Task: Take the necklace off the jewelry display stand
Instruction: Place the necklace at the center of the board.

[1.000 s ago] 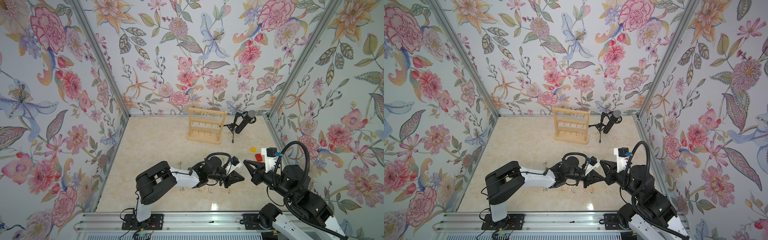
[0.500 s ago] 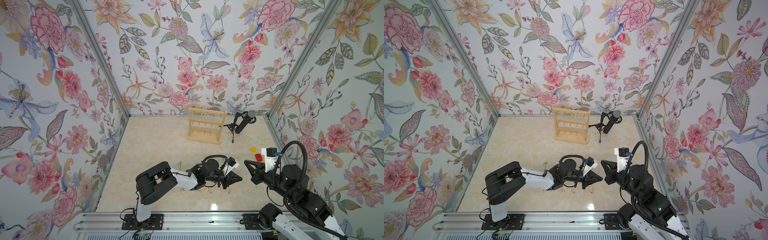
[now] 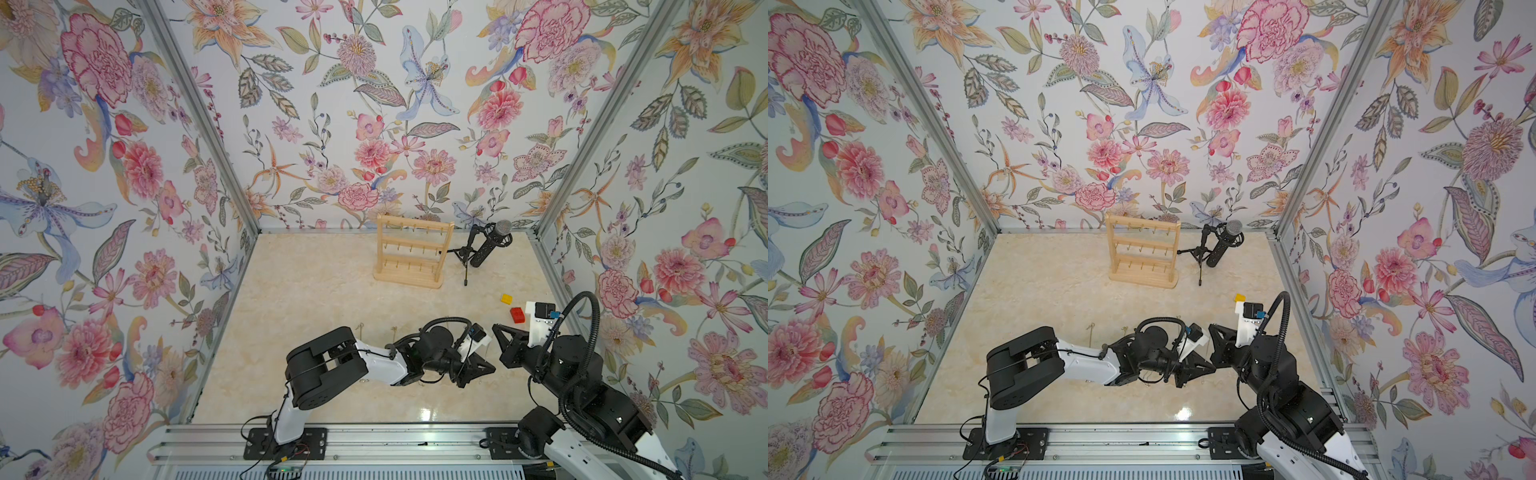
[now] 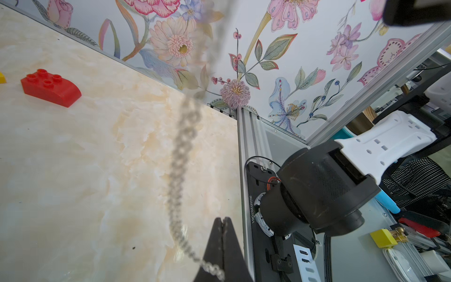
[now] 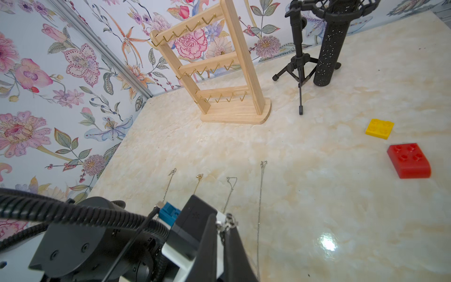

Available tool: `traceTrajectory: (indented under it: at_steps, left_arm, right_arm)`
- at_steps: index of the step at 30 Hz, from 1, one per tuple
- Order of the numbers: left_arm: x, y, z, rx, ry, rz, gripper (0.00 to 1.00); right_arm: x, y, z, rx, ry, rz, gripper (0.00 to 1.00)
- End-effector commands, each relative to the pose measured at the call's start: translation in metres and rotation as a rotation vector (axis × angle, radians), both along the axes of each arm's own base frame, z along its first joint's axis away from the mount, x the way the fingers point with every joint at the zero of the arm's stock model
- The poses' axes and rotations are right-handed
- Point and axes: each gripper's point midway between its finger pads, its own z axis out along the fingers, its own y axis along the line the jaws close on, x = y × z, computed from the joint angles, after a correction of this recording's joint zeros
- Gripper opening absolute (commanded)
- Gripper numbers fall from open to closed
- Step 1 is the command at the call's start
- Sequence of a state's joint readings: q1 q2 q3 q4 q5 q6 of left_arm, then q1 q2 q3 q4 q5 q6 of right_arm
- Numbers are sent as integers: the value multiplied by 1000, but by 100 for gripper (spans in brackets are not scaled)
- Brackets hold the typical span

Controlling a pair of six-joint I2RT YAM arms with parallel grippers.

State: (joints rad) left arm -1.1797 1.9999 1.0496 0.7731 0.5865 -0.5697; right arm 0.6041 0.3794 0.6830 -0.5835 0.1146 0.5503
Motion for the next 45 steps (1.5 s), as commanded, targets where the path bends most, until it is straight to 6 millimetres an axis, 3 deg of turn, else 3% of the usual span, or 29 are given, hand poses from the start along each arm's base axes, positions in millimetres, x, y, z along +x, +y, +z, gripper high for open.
traceTrajectory:
  at_steps: [1, 7, 19, 26, 29, 45]
  left_arm:
    - [-5, -15, -5, 45, 18, 15, 0]
    - [3, -23, -12, 68, 69, 72, 0]
    - [4, -20, -42, 24, 234, 140, 0]
    - [-13, -29, -69, 43, 293, 119, 0]
    - [-19, -34, -70, 62, 271, 107, 0]
    - [7, -28, -82, 115, 251, 208, 0]
  right_arm:
    - [6, -11, 0, 22, 0, -80, 0]
    - [10, -19, -12, 10, 39, -140, 0]
    - [9, -31, -47, 9, 114, -215, 0]
    - [6, -32, -67, 16, 152, -225, 0]
    - [5, -32, -72, 21, 161, -226, 0]
    - [10, -38, -88, -51, 173, -255, 0]
